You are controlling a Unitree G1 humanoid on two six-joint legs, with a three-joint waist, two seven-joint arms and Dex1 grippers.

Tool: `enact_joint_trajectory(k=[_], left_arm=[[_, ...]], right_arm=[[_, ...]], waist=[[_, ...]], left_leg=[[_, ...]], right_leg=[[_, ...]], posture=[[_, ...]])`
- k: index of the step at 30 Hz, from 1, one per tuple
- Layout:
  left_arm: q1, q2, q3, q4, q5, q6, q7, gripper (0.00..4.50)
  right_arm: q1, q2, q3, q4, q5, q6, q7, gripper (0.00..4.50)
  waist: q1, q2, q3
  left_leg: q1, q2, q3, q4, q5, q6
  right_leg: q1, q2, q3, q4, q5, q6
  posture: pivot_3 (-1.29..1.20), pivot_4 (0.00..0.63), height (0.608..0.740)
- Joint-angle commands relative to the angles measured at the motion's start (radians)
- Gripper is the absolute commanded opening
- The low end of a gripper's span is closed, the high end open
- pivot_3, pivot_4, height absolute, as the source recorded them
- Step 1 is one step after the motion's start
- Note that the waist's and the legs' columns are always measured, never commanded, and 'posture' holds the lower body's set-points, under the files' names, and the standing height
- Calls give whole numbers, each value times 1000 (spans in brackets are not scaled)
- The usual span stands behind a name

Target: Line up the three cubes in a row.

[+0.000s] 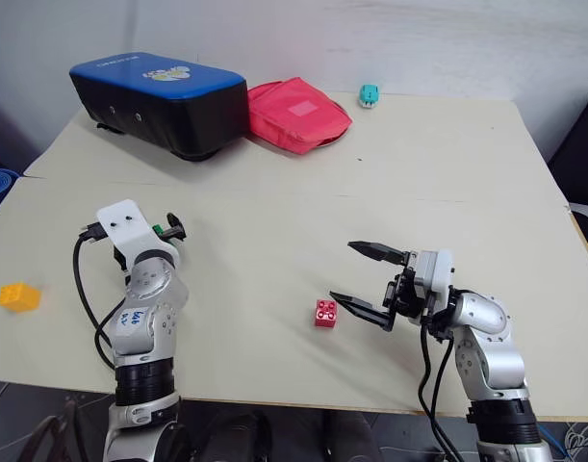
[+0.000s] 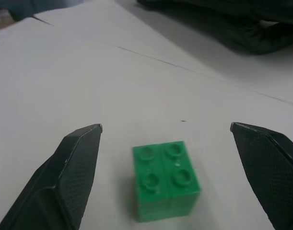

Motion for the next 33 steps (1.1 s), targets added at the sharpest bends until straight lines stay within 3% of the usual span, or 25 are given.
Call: enact_joint_trajectory(k=[1,6,9,17,19,23,25,29,31,33], left_arm=[[-6,-17,7,-36,23,3,1,4500],[-20,-45,35,12,2,17,-23,4500],[-19,-54,38,31,3,8,-36,3966],[-13,-17,23,48,1,-3,-130,1626],[5,19,20,26,-24,6,-205,1463],[69,165,22,-26,-160,-85,-541,1463],[154,350,32,-61,-294,-144,-919,1463],[239,630,36,-39,-484,-194,-1458,1463],[246,748,-30,15,-469,-276,-1687,1463],[209,806,-119,94,-405,-380,-1826,1463]], right_arm=[[0,-8,-18,-10,17,-16,11,4480],[-3,1,-14,6,18,-33,31,4480],[-4,4,-16,15,18,-41,38,4500],[3,1,-24,58,17,-75,63,4500],[9,-2,-28,60,19,-79,66,4500],[25,-20,-45,55,25,-83,79,4500],[54,-73,-52,41,13,-120,153,4500],[120,-154,-50,-14,30,-151,249,4500],[160,-185,-59,-43,46,-140,274,4500],[191,-201,-71,-57,56,-127,272,4500]], waist=[[8,0,0],[16,0,0],[17,0,0],[14,0,0],[14,0,0],[11,0,0],[7,0,0],[4,1,1],[8,1,1],[12,2,1]], left_leg=[[0,0,0,0,0,0],[0,0,0,1,0,0],[0,0,0,1,0,0],[0,0,1,3,0,0],[0,0,1,4,0,0],[0,0,1,6,0,0],[1,0,1,7,0,-1],[2,0,1,7,0,-2],[3,0,0,7,0,-2],[4,-1,0,7,0,-1]], right_leg=[[0,0,0,0,0,0],[0,0,0,1,0,0],[0,0,0,1,0,0],[0,0,0,1,0,0],[0,0,0,2,0,0],[0,0,0,4,0,0],[0,0,1,4,0,-1],[1,0,0,4,-2,-3],[2,-1,0,4,-2,-3],[5,-2,0,3,-2,-3]], posture=[[0,150,740],[0,150,740],[0,150,740],[0,150,740],[0,150,740],[0,150,740],[0,150,740],[0,150,740],[0,150,740],[0,150,740]])
